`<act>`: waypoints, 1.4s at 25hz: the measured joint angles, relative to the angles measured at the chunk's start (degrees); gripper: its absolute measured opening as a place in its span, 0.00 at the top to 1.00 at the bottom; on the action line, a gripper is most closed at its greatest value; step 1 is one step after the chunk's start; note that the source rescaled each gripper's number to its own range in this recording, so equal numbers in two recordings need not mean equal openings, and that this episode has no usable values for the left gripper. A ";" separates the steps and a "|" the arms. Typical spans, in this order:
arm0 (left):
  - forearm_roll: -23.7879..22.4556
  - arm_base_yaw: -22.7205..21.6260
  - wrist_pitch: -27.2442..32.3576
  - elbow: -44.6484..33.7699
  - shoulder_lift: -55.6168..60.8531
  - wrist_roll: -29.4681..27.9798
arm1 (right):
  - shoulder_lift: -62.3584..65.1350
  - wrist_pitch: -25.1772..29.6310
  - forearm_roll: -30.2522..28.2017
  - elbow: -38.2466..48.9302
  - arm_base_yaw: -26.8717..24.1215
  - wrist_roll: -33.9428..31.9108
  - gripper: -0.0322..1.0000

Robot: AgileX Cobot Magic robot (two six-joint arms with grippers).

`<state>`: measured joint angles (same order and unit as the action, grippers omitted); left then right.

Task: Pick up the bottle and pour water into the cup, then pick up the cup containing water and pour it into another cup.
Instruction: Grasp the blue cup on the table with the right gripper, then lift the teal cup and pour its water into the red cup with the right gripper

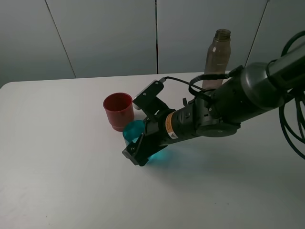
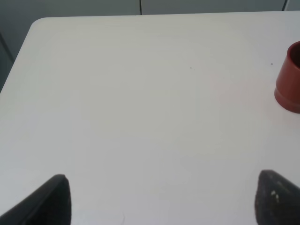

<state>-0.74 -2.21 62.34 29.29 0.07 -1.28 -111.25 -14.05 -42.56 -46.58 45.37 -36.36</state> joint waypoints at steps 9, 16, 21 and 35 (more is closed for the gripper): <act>0.00 0.00 0.00 0.00 0.00 0.00 | -1.92 1.88 0.00 -2.35 0.78 -0.10 0.00; 0.00 0.00 0.00 0.00 0.00 0.00 | -1.97 2.10 0.00 -2.35 0.78 -0.22 0.13; 0.00 0.00 0.00 0.00 0.00 0.00 | -1.97 2.22 0.00 -2.35 0.82 -0.22 0.87; 0.00 0.00 0.00 0.00 0.00 0.00 | -1.97 2.32 0.00 -2.35 0.82 -0.22 0.87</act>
<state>-0.74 -2.21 62.34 29.29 0.07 -1.28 -113.21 -11.73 -42.56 -48.93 46.18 -36.58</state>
